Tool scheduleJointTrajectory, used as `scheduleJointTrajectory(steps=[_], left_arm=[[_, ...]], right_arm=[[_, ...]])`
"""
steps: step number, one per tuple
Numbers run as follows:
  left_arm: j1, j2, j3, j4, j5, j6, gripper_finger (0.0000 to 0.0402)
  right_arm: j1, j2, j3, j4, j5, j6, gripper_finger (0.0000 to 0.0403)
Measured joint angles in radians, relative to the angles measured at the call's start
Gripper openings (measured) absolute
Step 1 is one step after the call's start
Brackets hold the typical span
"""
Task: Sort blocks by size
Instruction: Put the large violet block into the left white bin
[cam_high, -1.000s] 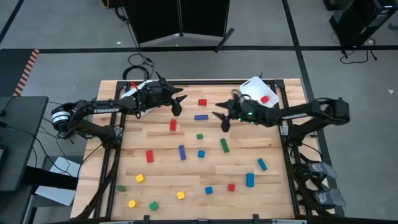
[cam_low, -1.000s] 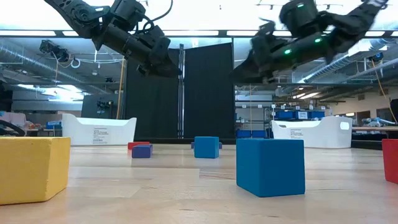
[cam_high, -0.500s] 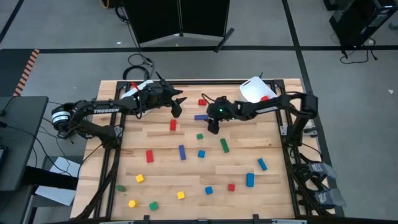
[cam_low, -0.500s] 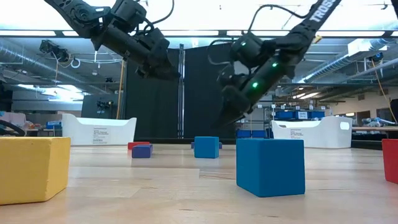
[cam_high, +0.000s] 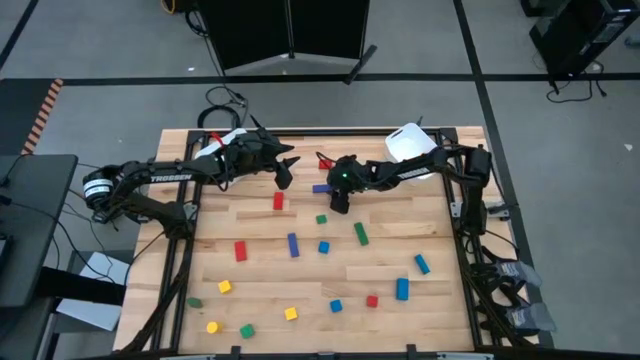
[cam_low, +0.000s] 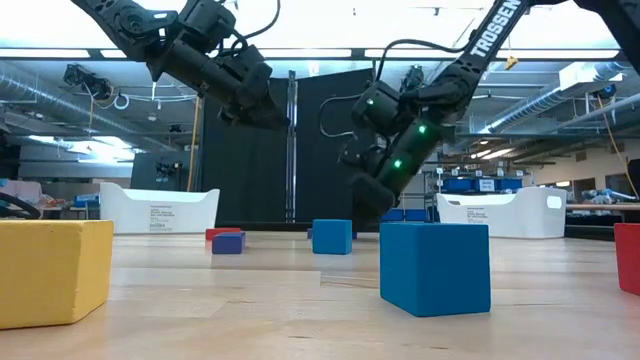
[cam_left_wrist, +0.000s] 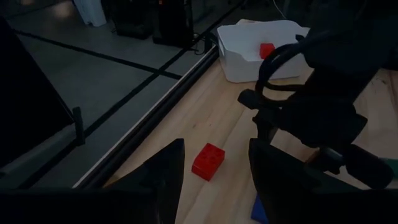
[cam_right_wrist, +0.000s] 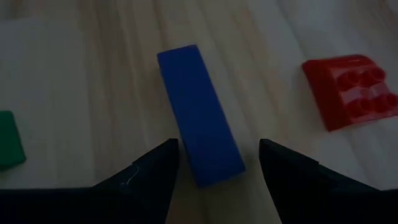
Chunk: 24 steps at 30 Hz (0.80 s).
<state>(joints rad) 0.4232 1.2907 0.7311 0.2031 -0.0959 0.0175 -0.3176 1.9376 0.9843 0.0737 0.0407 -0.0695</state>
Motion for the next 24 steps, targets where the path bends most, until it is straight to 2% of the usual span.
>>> scheduleJointTrajectory(steps=[7,15,20,24], left_arm=[[0.0,0.0,0.0,0.01,0.0,0.004,0.0188],[0.0,0.0,0.0,0.018,0.001,0.006,0.0188],[0.0,-0.004,0.0,0.09,0.082,-0.002,0.0188],[0.008,-0.032,0.0,0.138,0.149,-0.023,0.0188]], right_arm=[[0.0,0.006,0.001,0.012,0.029,0.051,0.023],[0.013,0.007,0.001,0.002,0.019,0.093,0.0177],[0.037,0.007,0.0,0.001,0.03,0.098,0.0125],[0.05,0.007,0.0,0.003,0.04,0.121,0.0118]])
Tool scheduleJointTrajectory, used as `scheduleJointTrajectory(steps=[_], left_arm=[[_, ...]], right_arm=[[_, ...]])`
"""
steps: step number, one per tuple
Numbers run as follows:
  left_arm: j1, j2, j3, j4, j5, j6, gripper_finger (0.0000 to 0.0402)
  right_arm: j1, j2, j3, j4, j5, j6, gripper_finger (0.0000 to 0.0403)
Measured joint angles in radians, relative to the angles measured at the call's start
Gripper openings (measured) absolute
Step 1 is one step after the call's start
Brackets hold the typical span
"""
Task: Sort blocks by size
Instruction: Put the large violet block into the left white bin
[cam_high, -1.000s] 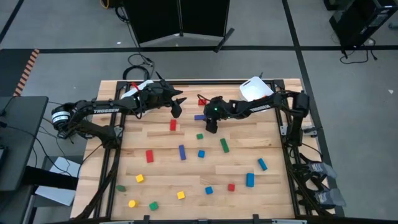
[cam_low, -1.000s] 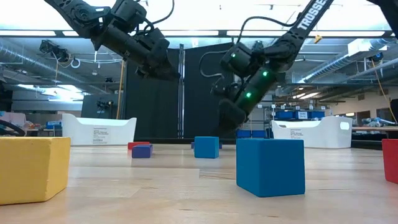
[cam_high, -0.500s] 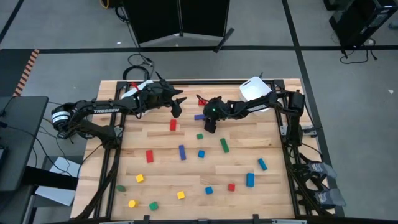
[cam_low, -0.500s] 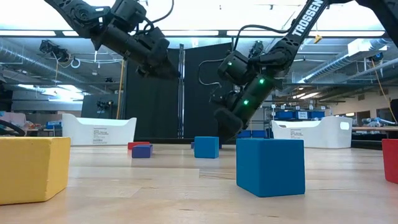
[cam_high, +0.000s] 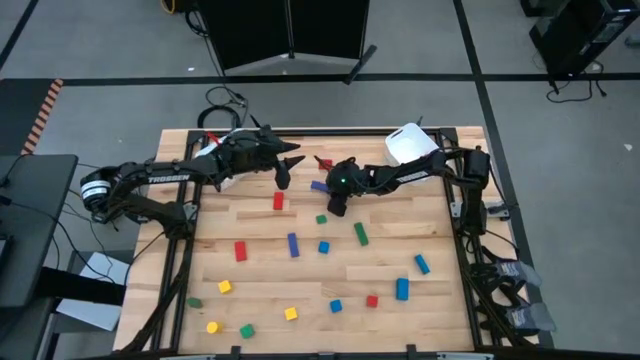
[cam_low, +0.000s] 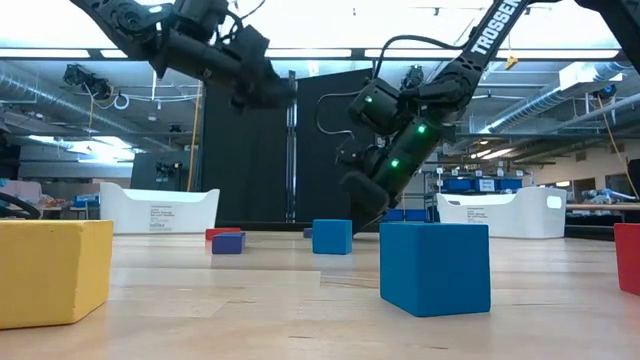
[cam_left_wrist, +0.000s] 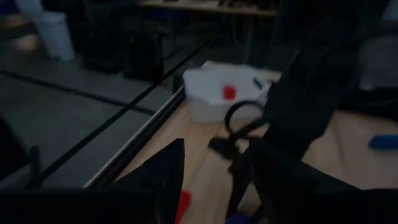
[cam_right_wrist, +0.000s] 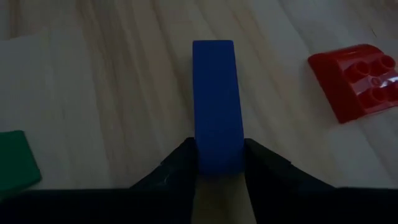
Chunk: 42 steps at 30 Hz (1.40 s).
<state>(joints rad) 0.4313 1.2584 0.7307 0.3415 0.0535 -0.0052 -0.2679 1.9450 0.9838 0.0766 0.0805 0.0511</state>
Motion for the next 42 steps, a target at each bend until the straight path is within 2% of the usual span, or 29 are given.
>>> scheduleJointTrajectory(steps=[4,7,10,14,25,36,39,42], left_arm=[[0.015,-0.062,0.0,0.001,0.032,-0.003,0.0188],[0.024,-0.123,0.0,-0.028,0.035,-0.002,0.0188],[0.028,-0.189,0.0,-0.082,0.035,0.0,0.0188],[0.028,-0.268,0.0,-0.135,0.034,0.024,0.0188],[0.028,-0.446,0.0,-0.271,0.012,0.018,0.0188],[0.028,-0.482,0.0,-0.377,-0.001,0.004,0.0188],[0.028,-0.482,0.0,-0.385,0.001,0.002,0.0188],[0.027,-0.482,0.0,-0.387,0.014,0.001,0.0188]], right_arm=[[0.011,0.002,-0.003,0.032,-0.004,0.008,0.0118],[0.03,0.007,0.003,0.119,-0.036,0.023,0.0118],[0.045,0.007,0.08,0.154,-0.03,0.049,0.0118],[0.051,0.07,0.23,0.149,-0.007,0.028,0.0118],[0.038,0.405,0.738,0.155,-0.022,0.013,0.0118],[0.003,0.734,1.256,0.065,-0.049,0.022,0.0119],[0.002,0.796,1.368,0.018,-0.052,0.025,0.012],[0.003,0.799,1.355,0.067,-0.051,0.025,0.012]])
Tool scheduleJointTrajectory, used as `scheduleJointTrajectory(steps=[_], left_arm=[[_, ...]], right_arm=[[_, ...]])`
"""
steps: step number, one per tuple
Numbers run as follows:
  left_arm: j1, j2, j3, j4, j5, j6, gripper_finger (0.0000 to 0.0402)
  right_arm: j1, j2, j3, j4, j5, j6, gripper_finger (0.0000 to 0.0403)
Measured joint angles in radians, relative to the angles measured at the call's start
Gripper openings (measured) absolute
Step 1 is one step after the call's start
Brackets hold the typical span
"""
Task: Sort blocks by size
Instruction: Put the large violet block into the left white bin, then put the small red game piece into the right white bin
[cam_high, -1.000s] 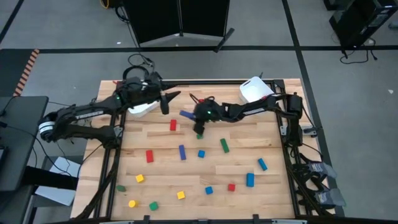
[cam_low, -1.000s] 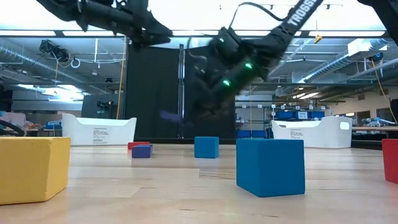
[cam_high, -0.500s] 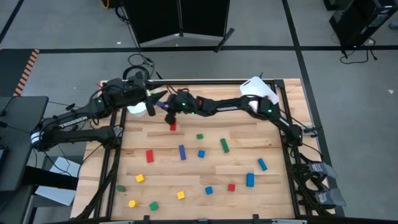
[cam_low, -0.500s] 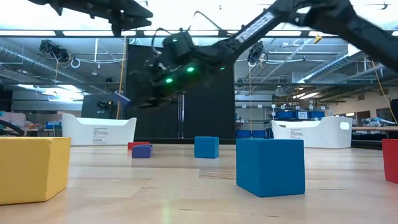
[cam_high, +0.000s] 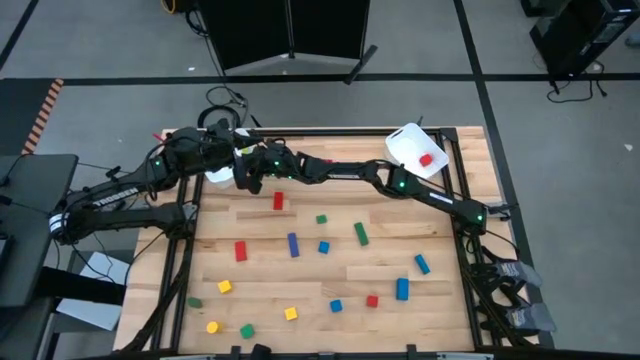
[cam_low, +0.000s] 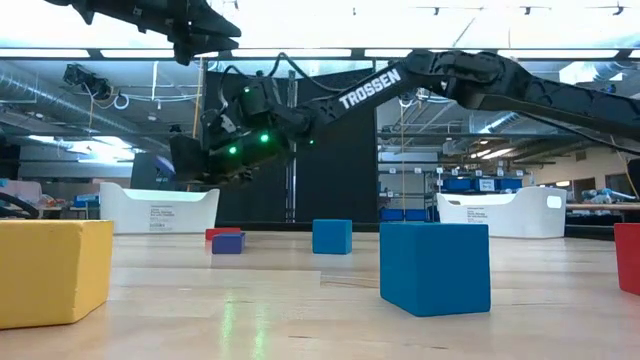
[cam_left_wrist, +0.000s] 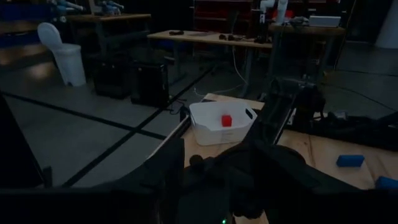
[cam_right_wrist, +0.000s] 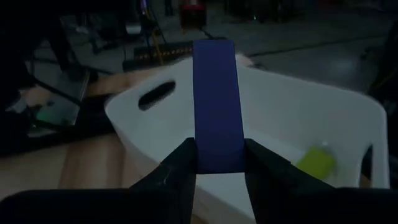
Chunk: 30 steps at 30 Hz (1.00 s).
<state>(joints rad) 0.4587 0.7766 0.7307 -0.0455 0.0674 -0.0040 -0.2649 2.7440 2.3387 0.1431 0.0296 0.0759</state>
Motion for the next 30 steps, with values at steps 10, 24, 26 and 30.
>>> scheduleJointTrajectory(steps=[10,24,26,30], left_arm=[[0.0,0.0,0.0,0.001,0.01,0.0,0.0188],[0.0,-0.006,0.0,-0.03,0.011,-0.011,0.0188],[0.0,-0.021,0.0,-0.038,0.004,-0.012,0.0188],[0.0,-0.057,0.0,-0.069,-0.029,-0.006,0.0188]], right_arm=[[-0.027,-0.007,-0.001,0.025,0.03,-0.002,0.0166],[-0.048,-0.09,-0.058,0.123,0.011,-0.037,0.0235],[-0.043,-0.136,-0.134,0.174,0.011,-0.064,0.0223],[-0.045,-0.282,-0.426,0.403,0.011,-0.077,0.0197]])
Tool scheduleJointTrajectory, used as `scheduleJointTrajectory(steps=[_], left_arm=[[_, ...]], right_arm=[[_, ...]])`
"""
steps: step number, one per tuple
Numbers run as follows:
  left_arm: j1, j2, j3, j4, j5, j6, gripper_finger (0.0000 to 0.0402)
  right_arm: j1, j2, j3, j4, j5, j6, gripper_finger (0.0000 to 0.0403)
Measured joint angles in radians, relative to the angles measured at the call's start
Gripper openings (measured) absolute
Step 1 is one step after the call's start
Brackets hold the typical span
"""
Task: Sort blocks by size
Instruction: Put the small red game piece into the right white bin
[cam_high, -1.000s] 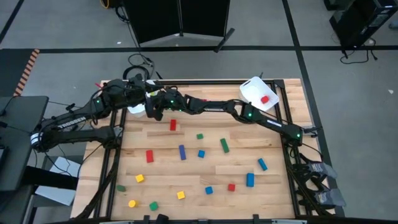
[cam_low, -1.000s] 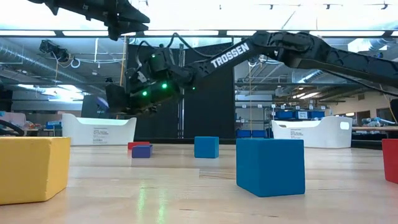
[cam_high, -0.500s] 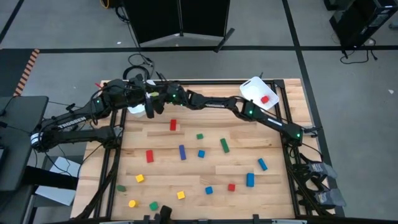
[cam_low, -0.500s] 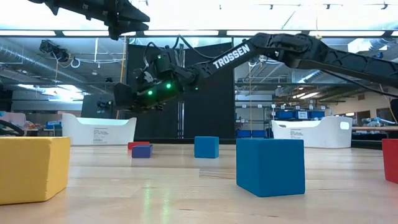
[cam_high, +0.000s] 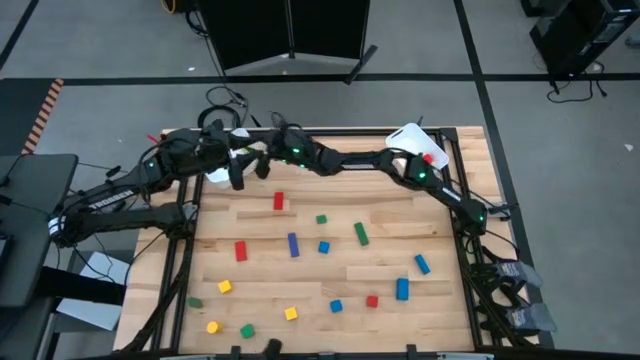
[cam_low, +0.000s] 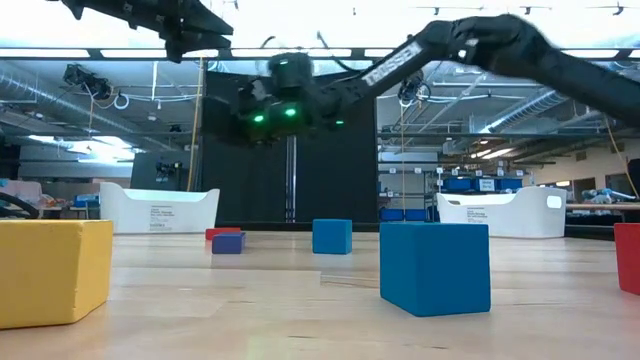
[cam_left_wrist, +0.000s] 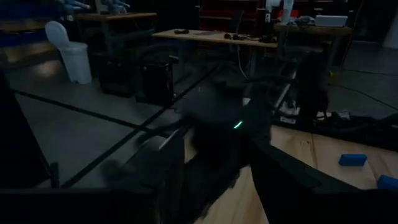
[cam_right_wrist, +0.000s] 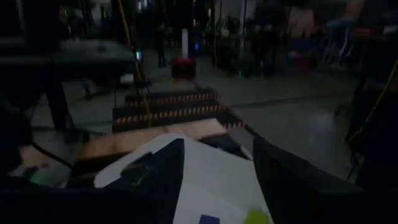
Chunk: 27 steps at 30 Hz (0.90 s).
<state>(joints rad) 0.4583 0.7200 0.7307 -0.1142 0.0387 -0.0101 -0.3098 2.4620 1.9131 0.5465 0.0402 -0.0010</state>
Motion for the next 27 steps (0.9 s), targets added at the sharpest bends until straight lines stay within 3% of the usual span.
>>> scheduleJointTrajectory(steps=[5,8,12,19,27], left_arm=[[0.0,0.026,-0.001,-0.122,-0.096,-0.005,0.0188],[0.001,0.105,-0.025,-0.124,-0.145,-0.027,0.0188],[-0.002,0.282,-0.034,-0.09,-0.12,-0.042,0.0188],[-0.002,0.618,0.035,0.078,-0.113,-0.083,0.0188],[-0.002,0.952,0.35,-0.031,-0.022,0.092,0.0215]], right_arm=[[-0.018,-0.28,-0.49,0.297,0.026,-0.035,0.0179],[-0.024,-0.462,-0.745,0.365,0.086,-0.061,0.0177],[-0.02,-0.696,-0.998,0.376,0.176,-0.09,0.0178],[0.015,-1.012,-1.277,0.377,0.3,-0.133,0.0178],[0.061,-1.238,-1.45,0.375,0.31,-0.134,0.0177]])
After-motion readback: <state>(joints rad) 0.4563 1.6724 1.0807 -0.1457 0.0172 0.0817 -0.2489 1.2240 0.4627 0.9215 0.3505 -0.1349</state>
